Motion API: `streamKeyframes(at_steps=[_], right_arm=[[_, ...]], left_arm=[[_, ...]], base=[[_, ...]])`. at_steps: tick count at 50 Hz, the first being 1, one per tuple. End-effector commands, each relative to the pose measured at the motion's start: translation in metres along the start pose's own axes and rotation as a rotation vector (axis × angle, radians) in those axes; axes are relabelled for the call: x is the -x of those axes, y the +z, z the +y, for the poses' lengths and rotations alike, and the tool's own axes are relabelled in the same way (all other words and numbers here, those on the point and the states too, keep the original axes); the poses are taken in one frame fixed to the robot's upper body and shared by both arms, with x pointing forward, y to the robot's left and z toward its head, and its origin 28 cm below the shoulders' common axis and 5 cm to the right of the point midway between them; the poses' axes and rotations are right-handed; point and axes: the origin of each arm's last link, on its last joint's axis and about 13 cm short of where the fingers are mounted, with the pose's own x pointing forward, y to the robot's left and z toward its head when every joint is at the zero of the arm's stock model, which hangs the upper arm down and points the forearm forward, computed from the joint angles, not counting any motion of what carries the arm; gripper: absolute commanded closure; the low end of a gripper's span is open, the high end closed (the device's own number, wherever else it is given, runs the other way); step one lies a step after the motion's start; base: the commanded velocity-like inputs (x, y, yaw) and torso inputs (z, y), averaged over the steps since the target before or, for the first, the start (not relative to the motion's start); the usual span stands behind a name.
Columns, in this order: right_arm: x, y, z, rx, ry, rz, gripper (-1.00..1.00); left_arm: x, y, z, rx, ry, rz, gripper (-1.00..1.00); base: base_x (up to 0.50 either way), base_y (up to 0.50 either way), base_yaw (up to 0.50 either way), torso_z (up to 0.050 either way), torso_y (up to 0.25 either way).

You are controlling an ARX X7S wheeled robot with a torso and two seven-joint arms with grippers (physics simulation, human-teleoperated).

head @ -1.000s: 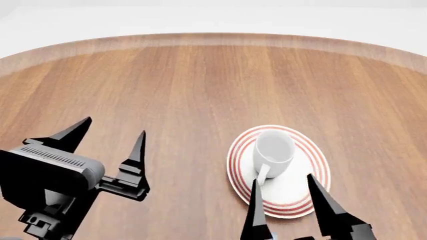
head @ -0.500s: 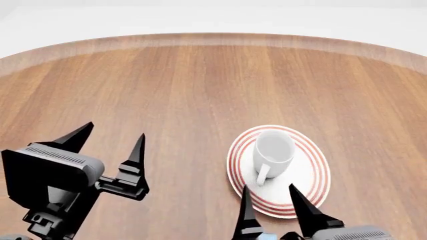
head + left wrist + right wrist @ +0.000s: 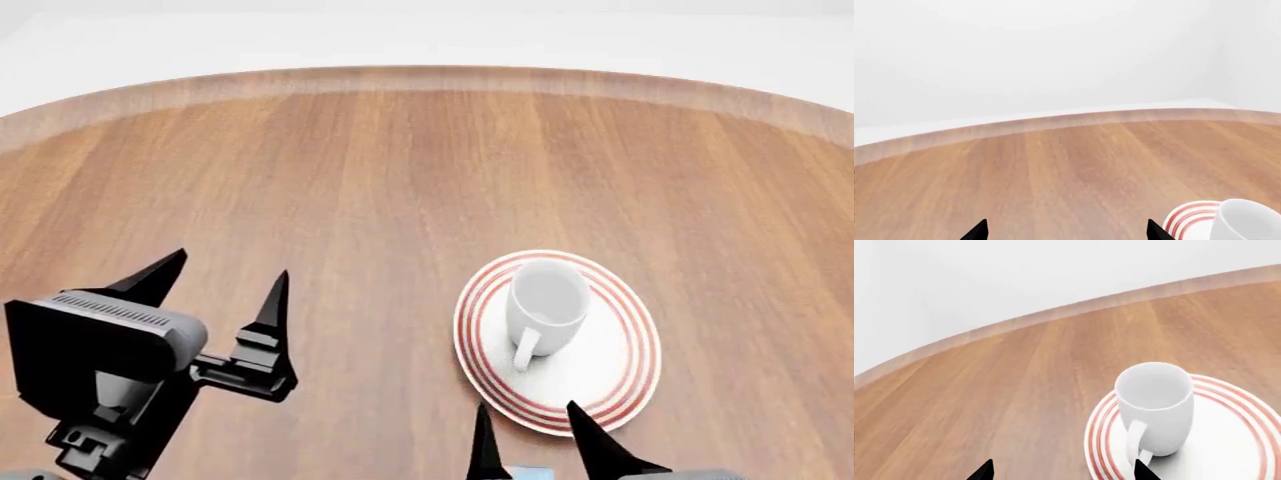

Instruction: Pick up the white mug and put it on the plate, and put the chocolate pudding to the right of the plate.

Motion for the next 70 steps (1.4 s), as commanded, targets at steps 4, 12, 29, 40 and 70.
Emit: streamKeyframes(at_steps=[4,12,29,40,70], right_arm=[[0.012,-0.001,0.002,0.0,-0.004,0.021,-1.0],[0.02,-0.002,0.001,-0.003,-0.007,0.031,-1.0],[0.023,-0.007,0.001,-0.059,-0.022,0.11,-1.0],[0.029,-0.014,0.003,-0.103,-0.01,0.207,-1.0],[0.03,-0.014,0.0,-0.084,-0.038,0.22,-1.0]], left_arm=[[-0.001,0.003,-0.002,0.012,-0.018,-0.025,-1.0],[0.0,0.002,-0.001,0.019,-0.016,-0.022,-1.0],[-0.001,-0.002,-0.001,0.036,-0.017,-0.006,-1.0],[-0.002,-0.004,0.0,0.054,-0.014,0.005,-1.0],[-0.003,-0.008,0.001,0.08,-0.008,0.021,-1.0]], base=[[0.0,0.0,0.0,0.0,0.0],[0.0,0.0,0.0,0.0,0.0],[0.0,0.0,0.0,0.0,0.0],[0.0,0.0,0.0,0.0,0.0],[0.0,0.0,0.0,0.0,0.0]])
